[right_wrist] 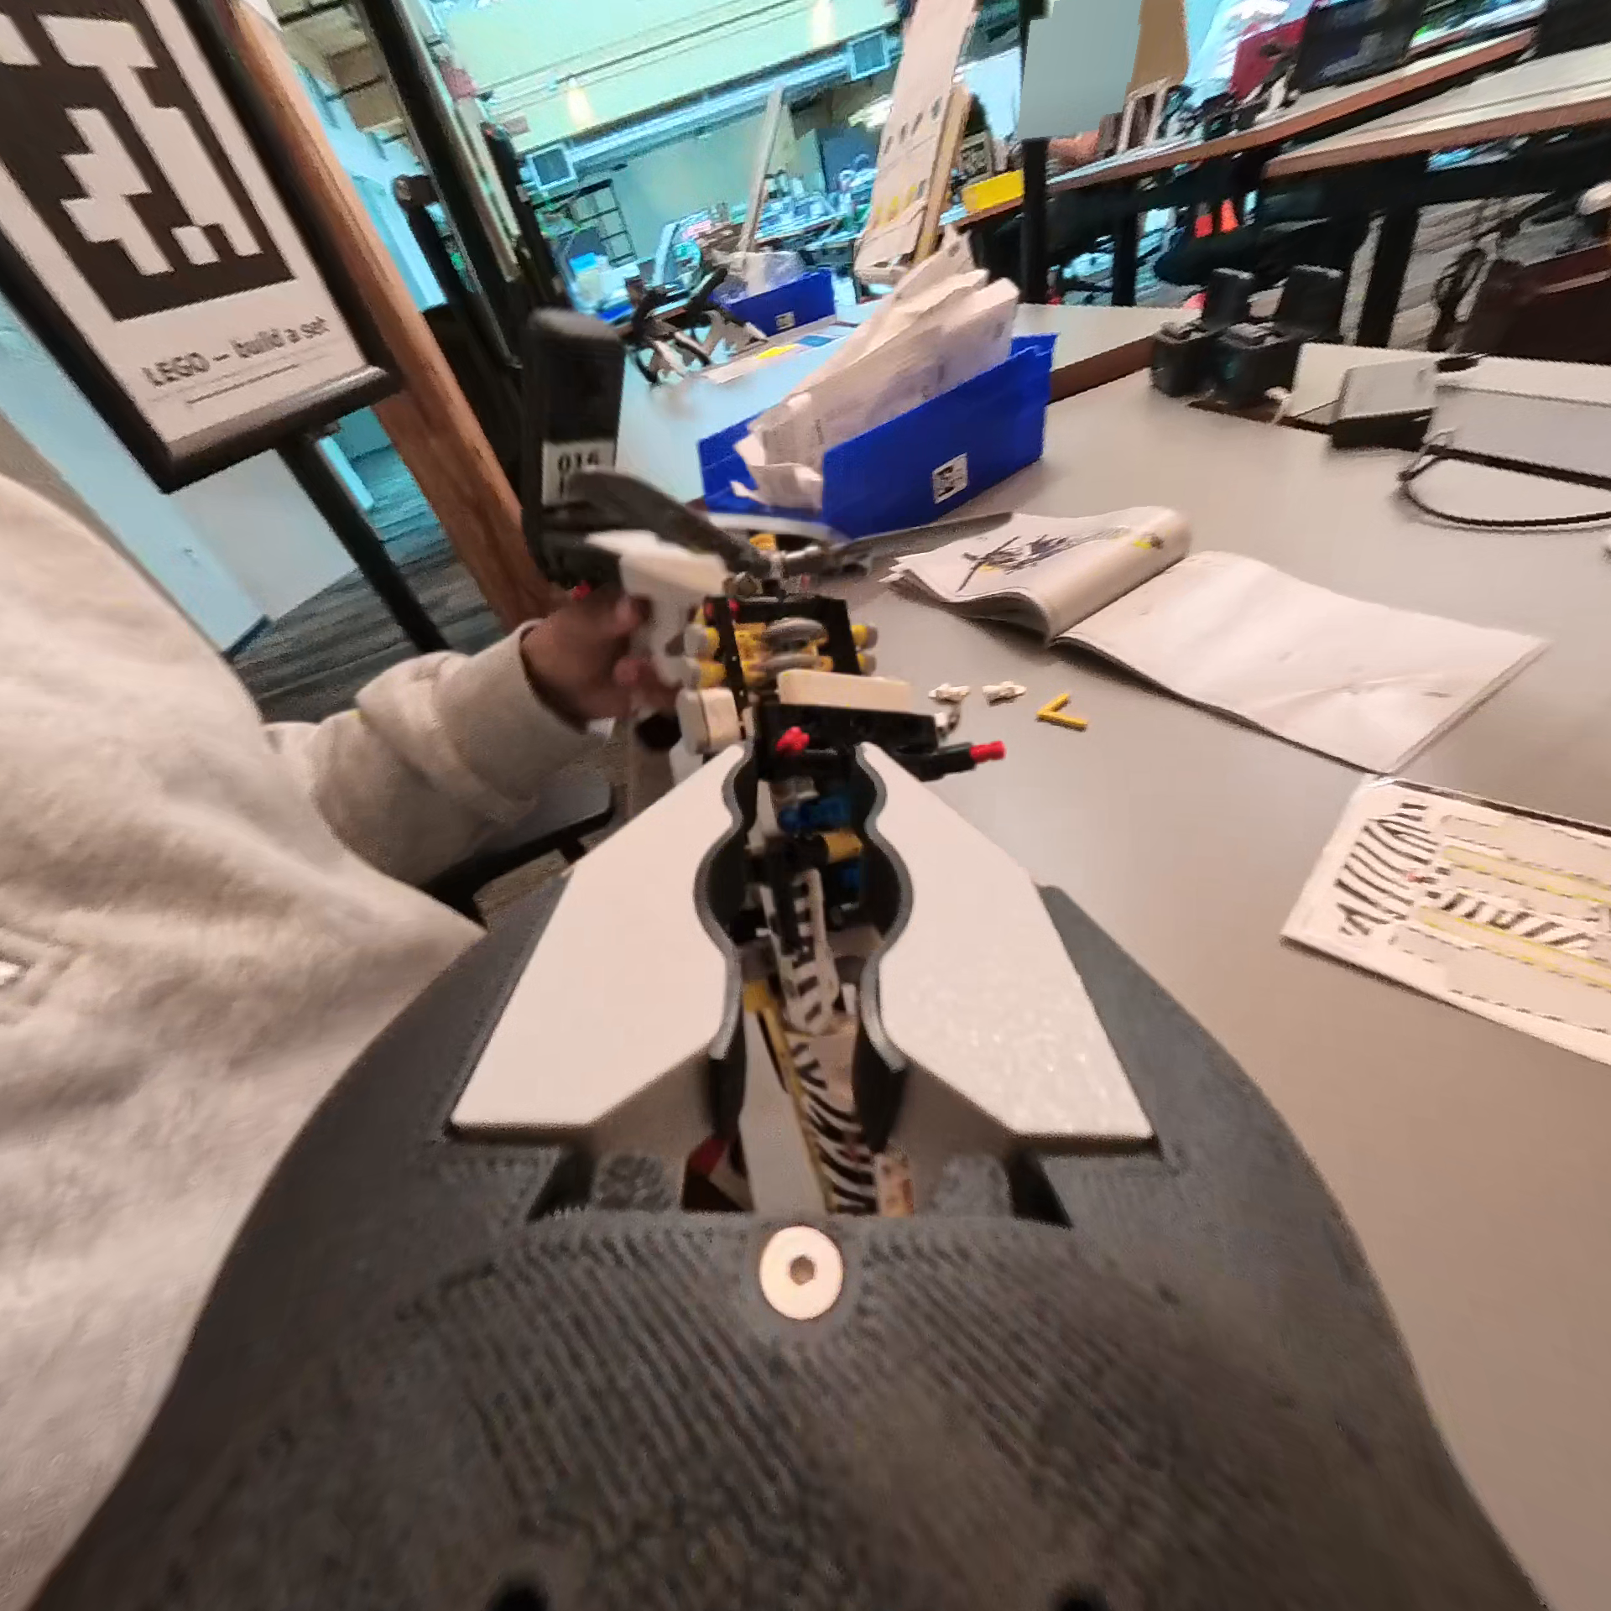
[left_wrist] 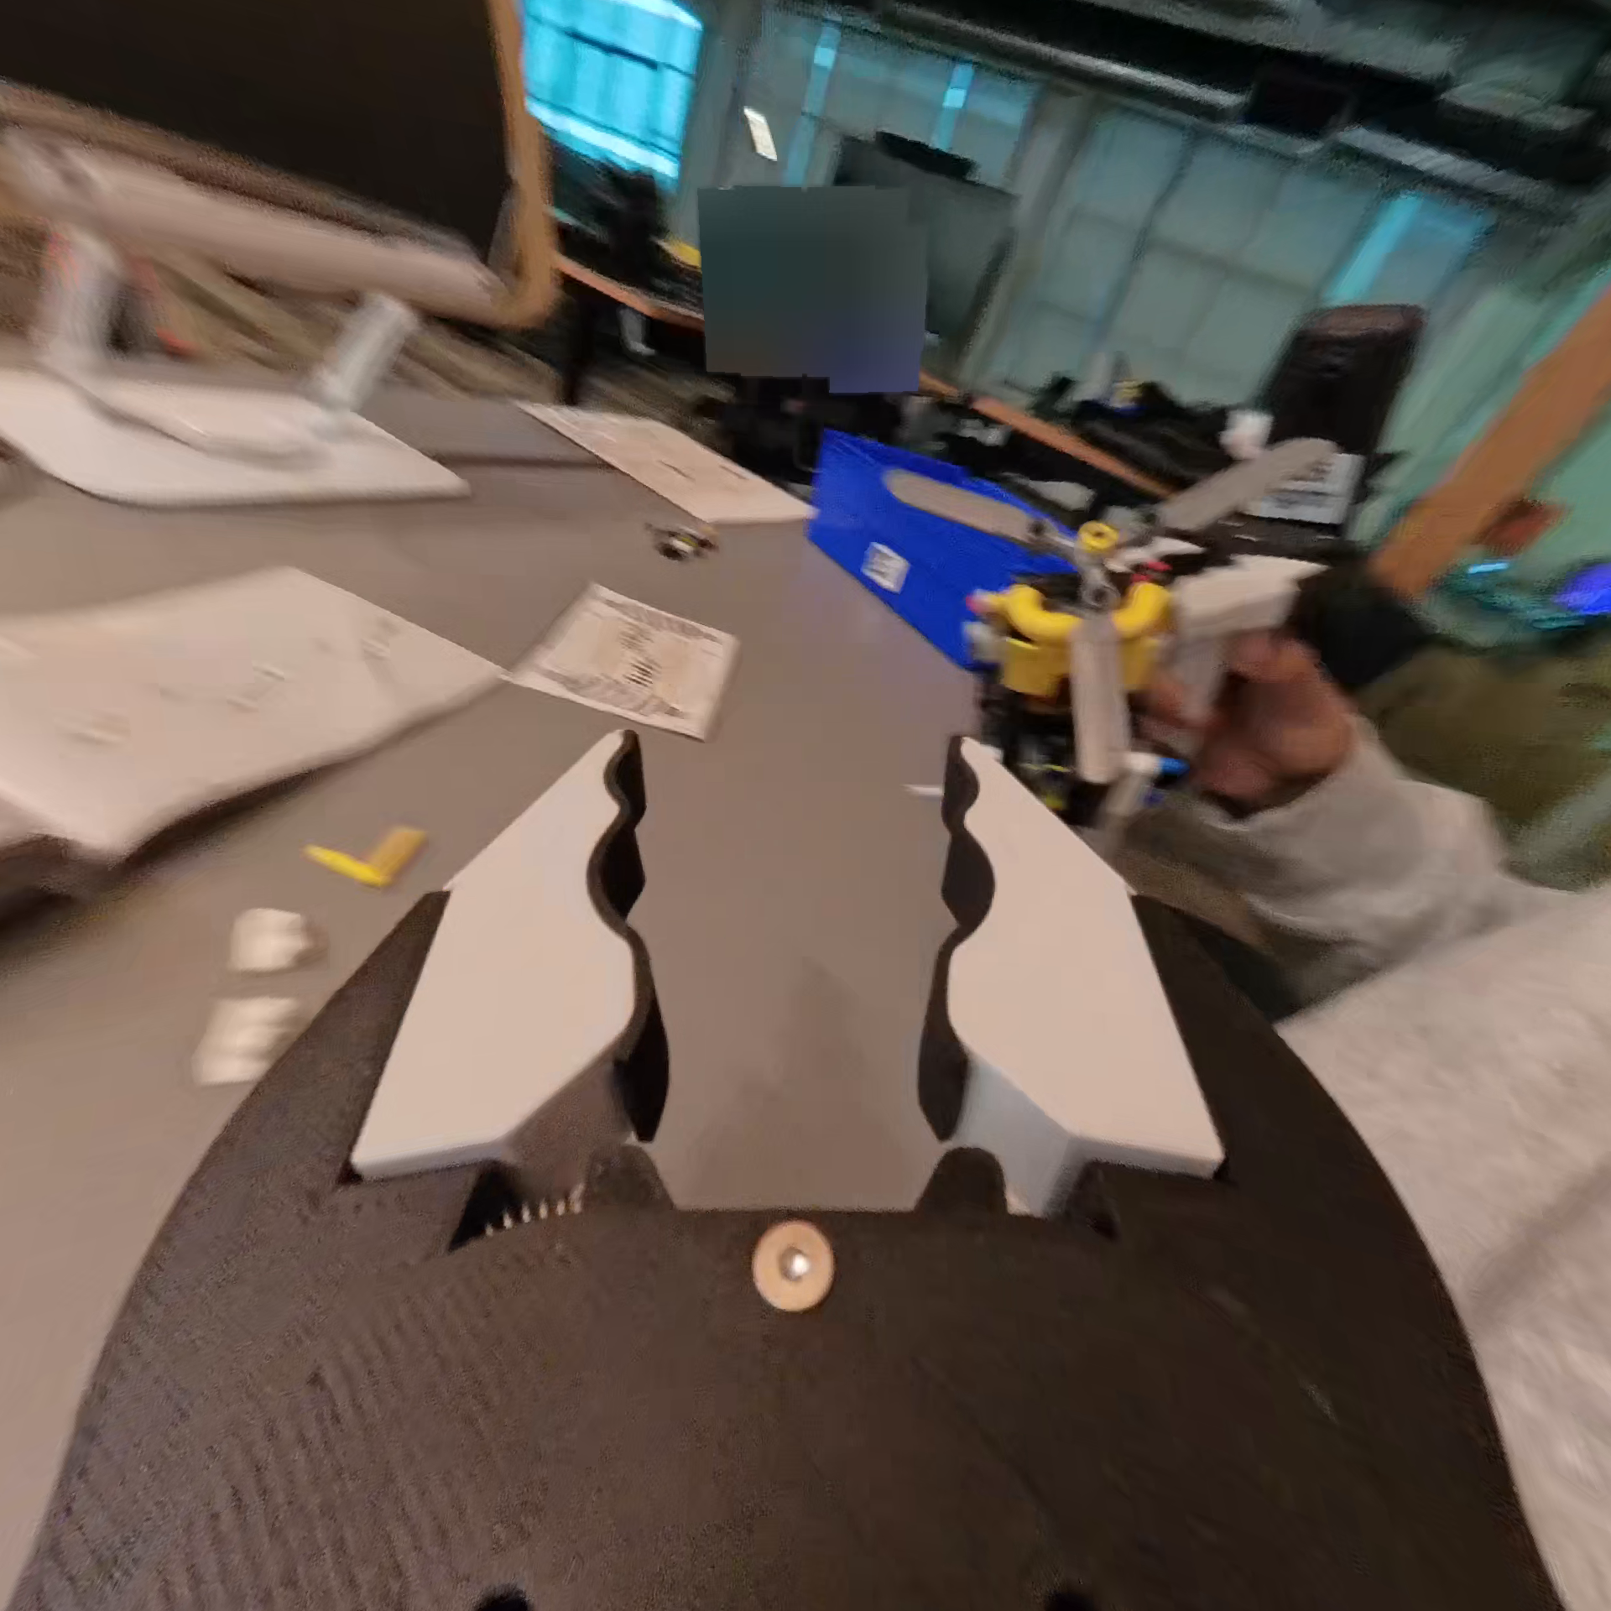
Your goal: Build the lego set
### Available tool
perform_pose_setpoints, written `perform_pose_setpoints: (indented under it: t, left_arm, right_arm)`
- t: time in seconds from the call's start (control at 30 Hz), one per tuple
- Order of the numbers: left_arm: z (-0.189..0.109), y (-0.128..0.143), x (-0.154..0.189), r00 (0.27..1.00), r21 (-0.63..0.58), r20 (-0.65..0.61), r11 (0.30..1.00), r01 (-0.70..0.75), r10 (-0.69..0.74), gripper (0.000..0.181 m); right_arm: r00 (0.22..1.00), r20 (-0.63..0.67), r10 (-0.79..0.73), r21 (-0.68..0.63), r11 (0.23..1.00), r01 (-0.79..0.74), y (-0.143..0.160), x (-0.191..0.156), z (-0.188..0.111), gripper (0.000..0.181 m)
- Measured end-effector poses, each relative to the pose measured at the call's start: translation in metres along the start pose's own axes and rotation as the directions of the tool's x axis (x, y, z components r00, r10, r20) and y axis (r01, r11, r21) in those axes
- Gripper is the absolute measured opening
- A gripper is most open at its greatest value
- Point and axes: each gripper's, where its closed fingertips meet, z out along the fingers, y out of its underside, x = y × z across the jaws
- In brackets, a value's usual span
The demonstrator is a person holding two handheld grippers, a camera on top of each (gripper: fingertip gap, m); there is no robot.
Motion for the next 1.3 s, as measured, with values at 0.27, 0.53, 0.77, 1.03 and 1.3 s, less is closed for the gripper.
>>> perform_pose_setpoints:
  t: [0.27, 0.53, 0.77, 1.03, 1.3]
  left_arm:
    - [0.059, 0.058, 0.063, 0.918, -0.182, -0.368, 0.98, 0.084, -0.147, 0.089]
    - [0.083, 0.049, 0.062, 0.948, -0.096, -0.317, 0.993, -0.071, 0.037, 0.059]
    - [0.089, 0.045, 0.056, 0.953, -0.082, -0.303, 0.997, -0.013, -0.013, 0.044]
    - [0.089, 0.043, 0.05, 0.946, -0.092, -0.312, 0.994, 0.06, -0.086, 0.042]
    - [0.088, 0.042, 0.047, 0.947, -0.082, -0.308, 0.994, 0.072, -0.094, 0.041]
  right_arm:
    - [0.988, 0.111, 0.104, 0.126, 0.985, -0.118, -0.003, 0.004, 0.015, 0.011]
    - [0.979, 0.111, 0.172, 0.144, 0.972, -0.187, 0.008, 0.022, 0.012, 0.01]
    - [0.952, 0.17, 0.253, 0.188, 0.94, -0.283, 0.005, 0.032, 0.001, 0.006]
    - [0.98, 0.036, 0.194, 0.179, 0.964, -0.197, -0.007, 0.048, -0.013, 0.009]
    - [0.98, -0.001, 0.197, -0.044, 0.979, -0.197, 0.006, 0.049, 0.022, 0.017]
